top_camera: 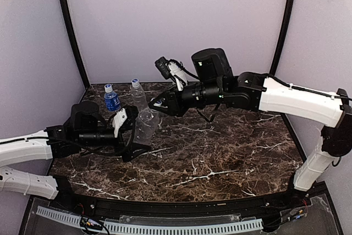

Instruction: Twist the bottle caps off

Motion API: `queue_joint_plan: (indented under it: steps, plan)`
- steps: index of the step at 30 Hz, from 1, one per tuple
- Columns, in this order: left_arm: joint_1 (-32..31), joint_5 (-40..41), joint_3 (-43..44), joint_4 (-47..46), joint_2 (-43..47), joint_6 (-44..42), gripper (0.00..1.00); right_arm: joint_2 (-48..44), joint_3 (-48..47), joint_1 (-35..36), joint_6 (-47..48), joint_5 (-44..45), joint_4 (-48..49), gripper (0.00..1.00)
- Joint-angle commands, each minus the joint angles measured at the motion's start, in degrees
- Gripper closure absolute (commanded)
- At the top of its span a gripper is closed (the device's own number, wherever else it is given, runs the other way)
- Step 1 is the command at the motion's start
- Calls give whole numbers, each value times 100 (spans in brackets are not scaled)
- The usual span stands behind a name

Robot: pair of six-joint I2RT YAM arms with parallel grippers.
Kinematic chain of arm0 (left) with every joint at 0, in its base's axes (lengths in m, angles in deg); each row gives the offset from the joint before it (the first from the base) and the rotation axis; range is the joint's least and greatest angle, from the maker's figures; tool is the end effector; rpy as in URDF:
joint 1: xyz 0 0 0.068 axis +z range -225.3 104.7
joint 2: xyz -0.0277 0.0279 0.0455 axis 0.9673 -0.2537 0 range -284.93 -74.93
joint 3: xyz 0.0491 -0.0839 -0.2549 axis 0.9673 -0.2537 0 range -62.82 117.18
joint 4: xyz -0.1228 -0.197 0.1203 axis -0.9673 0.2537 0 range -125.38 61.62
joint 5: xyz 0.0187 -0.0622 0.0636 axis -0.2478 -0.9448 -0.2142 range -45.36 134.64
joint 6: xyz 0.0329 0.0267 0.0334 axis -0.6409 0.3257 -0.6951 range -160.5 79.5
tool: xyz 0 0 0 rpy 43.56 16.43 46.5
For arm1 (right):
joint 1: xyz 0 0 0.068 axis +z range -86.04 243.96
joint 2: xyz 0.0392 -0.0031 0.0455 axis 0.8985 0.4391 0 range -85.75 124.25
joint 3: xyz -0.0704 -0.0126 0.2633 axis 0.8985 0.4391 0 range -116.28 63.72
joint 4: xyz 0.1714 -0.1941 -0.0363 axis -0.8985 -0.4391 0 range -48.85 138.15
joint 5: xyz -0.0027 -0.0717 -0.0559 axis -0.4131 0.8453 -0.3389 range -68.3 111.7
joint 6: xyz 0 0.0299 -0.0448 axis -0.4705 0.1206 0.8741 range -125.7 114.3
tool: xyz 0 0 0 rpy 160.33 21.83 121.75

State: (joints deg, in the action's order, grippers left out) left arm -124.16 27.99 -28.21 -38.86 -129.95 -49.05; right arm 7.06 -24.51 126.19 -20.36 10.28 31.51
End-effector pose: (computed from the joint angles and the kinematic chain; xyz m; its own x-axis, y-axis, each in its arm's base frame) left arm 0.1388 -0.1744 0.2692 -0.0554 0.2799 -0.9584 0.9203 0.3867 0.0597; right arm 0.1725 0.3426 0.3781 -0.4044 -0.2357 -0.8837 -0.8796 0.3648 0.3052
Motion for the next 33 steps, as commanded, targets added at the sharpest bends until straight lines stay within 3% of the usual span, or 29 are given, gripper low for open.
queue_joint_plan:
  steps: [1,5,9,12,14,15,17,21,24,26,31,33]
  plan:
    - [-1,-32,228,136,-31,28,2,-26,162,52,-134,-579,695,100]
    - [4,41,235,106,-53,45,13,-143,315,47,-138,-562,820,100]
    - [0,121,226,107,-78,14,37,-190,368,51,-134,-521,849,100]
    - [0,172,245,95,-76,-8,47,-229,454,46,-140,-403,839,100]
    - [1,275,248,136,-71,-86,52,-280,504,30,-187,-354,831,56]
    - [0,332,248,154,-66,-188,54,-309,515,12,-240,-326,797,41]
    - [-1,599,228,254,-54,-522,55,-388,502,-84,-560,-185,653,29]
    - [-6,1848,141,151,-36,-2214,55,-648,608,-370,-1623,130,440,28]
    - [-8,2628,7,-444,-54,-3769,55,-644,747,-410,-1932,230,531,28]
    - [-9,2890,-6,-799,-79,-4287,55,-471,649,-407,-2019,12,519,27]
    - [-7,3232,105,-858,-156,-4540,57,-128,405,-412,-2120,-389,413,25]
    - [-4,3282,62,-837,-147,-4634,58,-102,417,-401,-2158,-377,390,29]
